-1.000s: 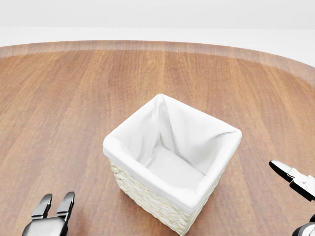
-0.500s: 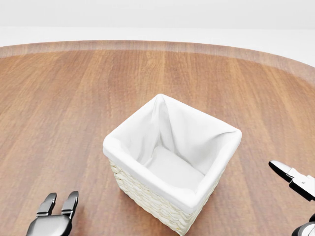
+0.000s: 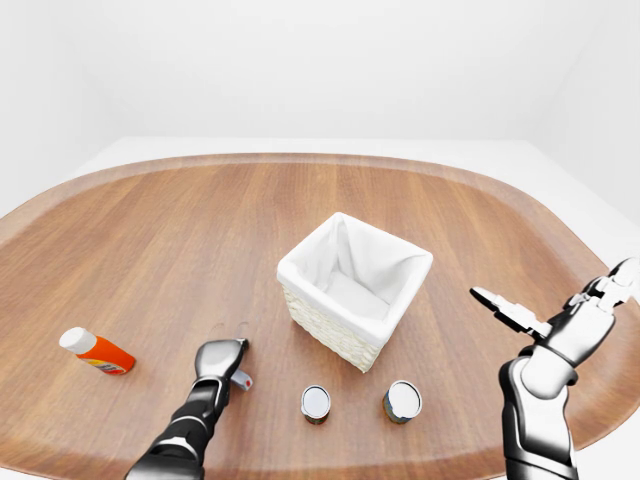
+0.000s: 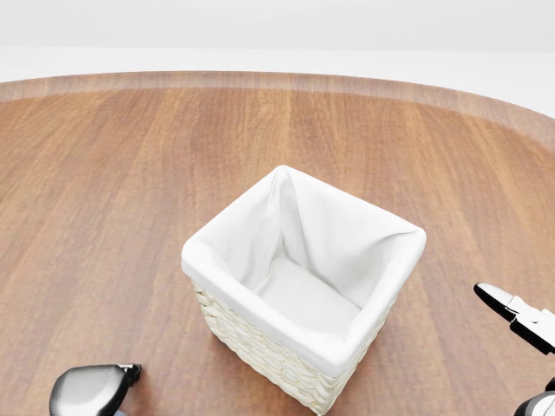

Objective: Pick up the alphabet soup and the cream cheese box, and put them in the basket.

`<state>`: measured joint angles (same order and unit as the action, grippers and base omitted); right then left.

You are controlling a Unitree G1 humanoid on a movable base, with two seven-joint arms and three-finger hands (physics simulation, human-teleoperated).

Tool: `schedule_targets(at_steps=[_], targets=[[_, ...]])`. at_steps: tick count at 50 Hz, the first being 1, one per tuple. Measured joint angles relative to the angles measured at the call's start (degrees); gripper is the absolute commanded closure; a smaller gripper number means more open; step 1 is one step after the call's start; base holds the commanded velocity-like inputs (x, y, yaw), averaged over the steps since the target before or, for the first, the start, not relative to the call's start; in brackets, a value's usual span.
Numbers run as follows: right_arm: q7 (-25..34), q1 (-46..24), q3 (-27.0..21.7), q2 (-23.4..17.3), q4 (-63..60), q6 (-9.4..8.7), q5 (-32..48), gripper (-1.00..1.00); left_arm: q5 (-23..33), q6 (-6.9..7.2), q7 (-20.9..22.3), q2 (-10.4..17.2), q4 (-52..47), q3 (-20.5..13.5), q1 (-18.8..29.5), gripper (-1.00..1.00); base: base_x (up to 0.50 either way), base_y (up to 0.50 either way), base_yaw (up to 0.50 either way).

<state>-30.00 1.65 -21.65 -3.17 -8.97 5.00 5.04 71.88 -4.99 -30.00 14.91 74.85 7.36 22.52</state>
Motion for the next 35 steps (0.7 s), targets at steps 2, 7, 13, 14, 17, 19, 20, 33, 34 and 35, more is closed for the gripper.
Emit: schedule_targets(at_steps=[2,7,13,14,17,19,20,33,34,35], targets=[[0.0,0.0,0.0,0.0,0.0,0.00,0.0,-1.00,-0.1,-0.01,0.0,0.0,0.1,0.0,0.1,1.00,0.00,0.00,0.00],[0.0,0.0,0.0,0.0,0.0,-0.05,0.0,-1.00,-0.4,-0.01,0.0,0.1,0.1,0.1,0.3,1.00,0.00,0.00,0.00],[0.0,-0.1,0.0,-0.1,0.3,0.00,0.0,-1.00,-0.7,-0.01,0.0,0.4,-0.5,0.5,0.2,1.00,0.00,0.00,0.00],[0.0,-0.1,0.0,-0.1,0.3,0.00,0.0,-1.00,-0.8,-0.01,0.0,0.4,-0.6,0.6,0.1,1.00,0.00,0.00,0.00],[0.0,-0.1,0.0,-0.1,0.2,0.00,0.0,-1.00,-0.8,-0.01,0.0,0.5,-1.1,0.6,-0.2,1.00,0.00,0.00,0.00],[0.0,-0.1,0.0,0.0,0.1,-0.06,0.0,-1.00,-0.9,-0.02,0.0,0.5,-1.7,0.6,-0.6,1.00,0.00,0.00,0.00],[0.0,0.0,0.0,0.0,0.0,-0.09,0.0,-1.00,-0.9,-0.02,0.0,0.6,-2.2,0.6,-0.9,1.00,0.00,0.00,0.00],[0.0,0.0,0.0,0.0,-0.1,-0.06,0.0,-1.00,0.9,-0.01,5.3,1.7,-19.3,-1.1,-9.9,1.00,0.00,0.00,0.00],[0.0,0.0,0.0,0.0,-0.1,-0.05,0.0,-1.00,1.1,-0.01,5.8,1.7,-20.8,-1.3,-10.7,1.00,0.00,0.00,0.00],[0.0,0.0,0.0,0.0,-0.2,-0.08,0.1,-1.00,1.4,-0.01,6.5,1.7,-22.3,-1.5,-11.6,1.00,0.00,0.00,0.00]])
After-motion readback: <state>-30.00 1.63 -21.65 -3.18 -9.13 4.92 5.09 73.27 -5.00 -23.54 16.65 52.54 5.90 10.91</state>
